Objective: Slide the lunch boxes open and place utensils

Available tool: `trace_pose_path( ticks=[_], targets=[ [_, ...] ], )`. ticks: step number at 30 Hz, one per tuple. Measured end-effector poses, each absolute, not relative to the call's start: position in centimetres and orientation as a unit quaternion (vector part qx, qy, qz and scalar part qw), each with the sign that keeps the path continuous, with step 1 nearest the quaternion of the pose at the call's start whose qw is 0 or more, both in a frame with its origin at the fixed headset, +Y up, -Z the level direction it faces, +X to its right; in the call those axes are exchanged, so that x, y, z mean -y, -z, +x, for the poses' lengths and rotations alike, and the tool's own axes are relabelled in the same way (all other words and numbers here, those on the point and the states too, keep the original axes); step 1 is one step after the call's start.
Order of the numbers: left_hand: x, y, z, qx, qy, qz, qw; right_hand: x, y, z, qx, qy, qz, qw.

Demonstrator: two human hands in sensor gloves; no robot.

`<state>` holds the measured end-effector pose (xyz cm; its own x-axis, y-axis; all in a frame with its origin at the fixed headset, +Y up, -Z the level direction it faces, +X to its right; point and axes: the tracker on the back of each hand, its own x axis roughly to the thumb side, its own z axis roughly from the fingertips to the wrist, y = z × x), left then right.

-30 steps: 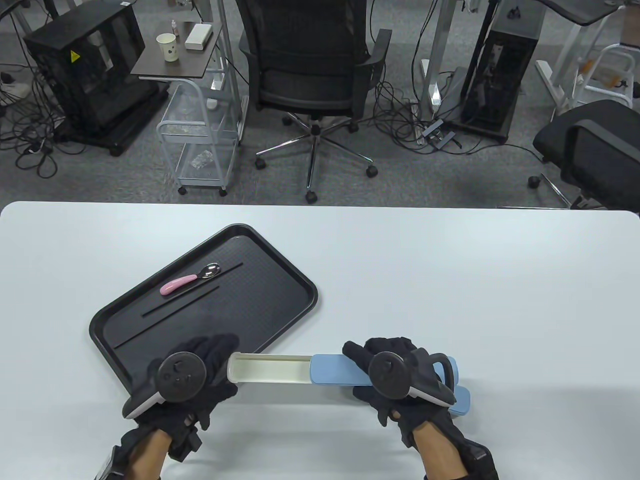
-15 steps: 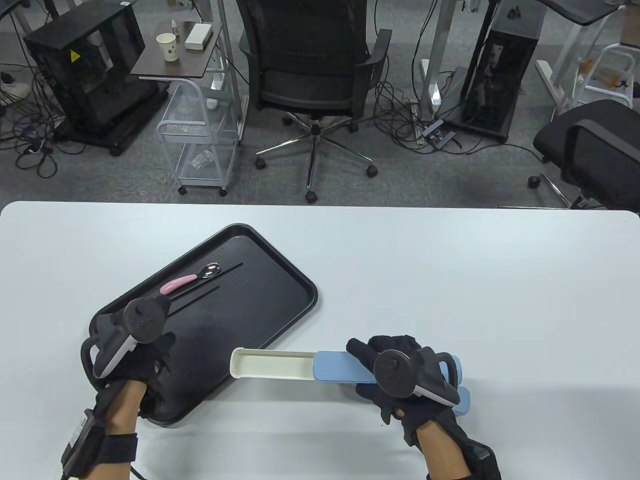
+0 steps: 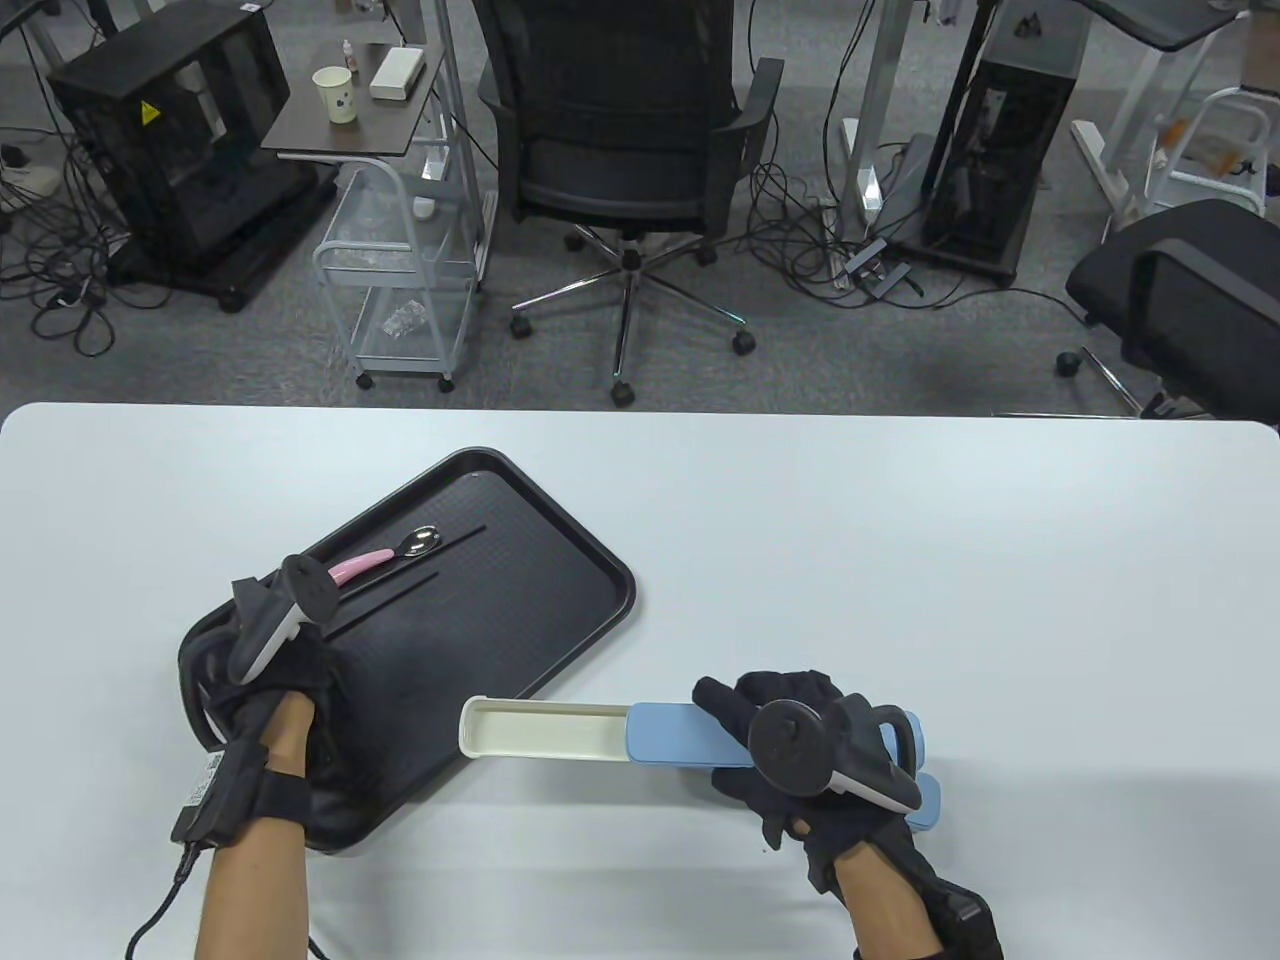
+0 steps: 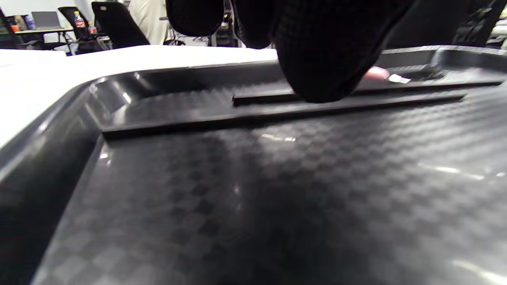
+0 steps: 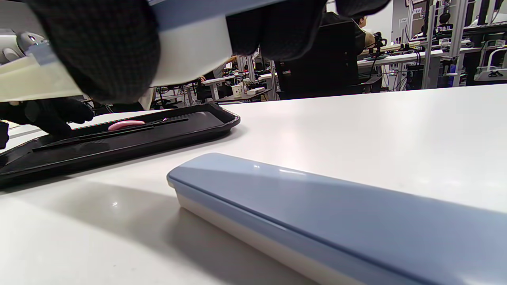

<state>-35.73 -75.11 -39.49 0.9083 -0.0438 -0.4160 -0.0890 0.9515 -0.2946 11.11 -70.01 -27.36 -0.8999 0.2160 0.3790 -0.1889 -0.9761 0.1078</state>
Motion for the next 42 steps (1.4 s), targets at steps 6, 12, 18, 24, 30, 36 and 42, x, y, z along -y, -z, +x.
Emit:
trace_pose_path(
  ticks=[6,12,18,24,30,36,42],
  targets=[
    [77.3,40.3,-36.6,-0.23,0.0,-0.181,0.956,70.1,27.1,10.6,-0.04,-0.973,0.207,0.096],
    [77.4,41.1,-35.9,-0.219,0.019,-0.186,0.958,70.4,27.1,10.2,-0.051,-0.971,0.215,0.09],
    [77.6,41.5,-34.1,-0.221,0.093,-0.174,0.955,70.4,27.2,10.6,-0.05,-0.971,0.212,0.097],
    [77.6,41.6,-33.4,-0.224,0.136,-0.184,0.947,70.3,27.1,10.7,-0.047,-0.971,0.212,0.101],
    [77.2,41.3,-33.4,-0.225,0.133,-0.205,0.943,70.3,27.3,10.9,-0.045,-0.972,0.208,0.103],
    [76.5,40.5,-33.6,-0.214,0.111,-0.192,0.951,70.4,27.4,10.9,-0.051,-0.972,0.206,0.1],
    [72.6,38.7,-33.2,-0.174,0.059,-0.131,0.974,70.4,27.4,10.9,-0.052,-0.973,0.204,0.098]
  ],
)
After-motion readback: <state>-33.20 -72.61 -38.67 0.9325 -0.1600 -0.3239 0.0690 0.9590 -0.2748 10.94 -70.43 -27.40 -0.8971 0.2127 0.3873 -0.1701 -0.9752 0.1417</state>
